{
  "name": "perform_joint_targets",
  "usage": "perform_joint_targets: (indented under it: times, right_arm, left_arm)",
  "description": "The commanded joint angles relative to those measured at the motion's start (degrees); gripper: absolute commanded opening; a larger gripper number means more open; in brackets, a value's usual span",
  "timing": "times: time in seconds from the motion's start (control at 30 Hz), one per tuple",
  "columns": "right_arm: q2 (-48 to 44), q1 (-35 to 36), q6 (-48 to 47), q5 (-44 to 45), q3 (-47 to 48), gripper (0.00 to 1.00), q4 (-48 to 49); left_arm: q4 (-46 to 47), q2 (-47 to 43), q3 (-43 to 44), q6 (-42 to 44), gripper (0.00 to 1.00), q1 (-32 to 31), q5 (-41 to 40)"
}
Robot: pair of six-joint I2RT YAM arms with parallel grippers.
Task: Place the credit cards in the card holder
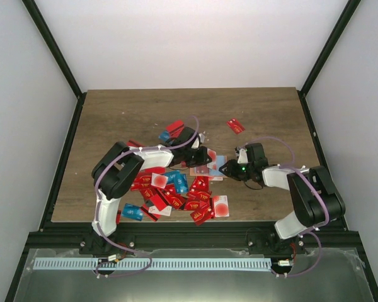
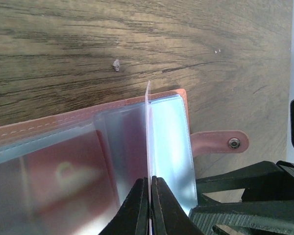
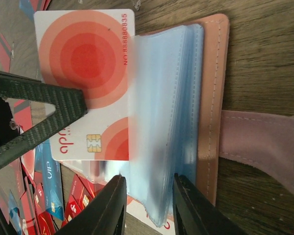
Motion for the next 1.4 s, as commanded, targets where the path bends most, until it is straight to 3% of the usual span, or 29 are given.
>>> perform_joint_targets:
  times: [0.0, 0.37, 0.83, 1.37]
  right_arm:
    - [0.74, -0.38, 0.26, -1.64, -0.77, 0.28, 0.05]
    - [1.05, -0.38, -0.42, -0.74, 0.28, 0.28, -1.28]
    - [-2.97, -0.36, -3.68, 9.03, 4.33, 0.28, -9.19]
    - [3.03, -0.39, -3.72, 7.61, 6.12, 0.08, -7.17]
  left_arm:
    - [1.70, 2.35, -0.87, -1.49, 0.04, -0.59, 1.37]
    - [2.44, 1.76, -2.53, -2.89, 0.04, -1.09, 2.18]
    - [2.13, 2.60, -2.44, 1.51, 0.04, -1.14, 2.88]
    - [2.10, 2.82, -2.98, 1.99, 0.07, -1.16, 4.26]
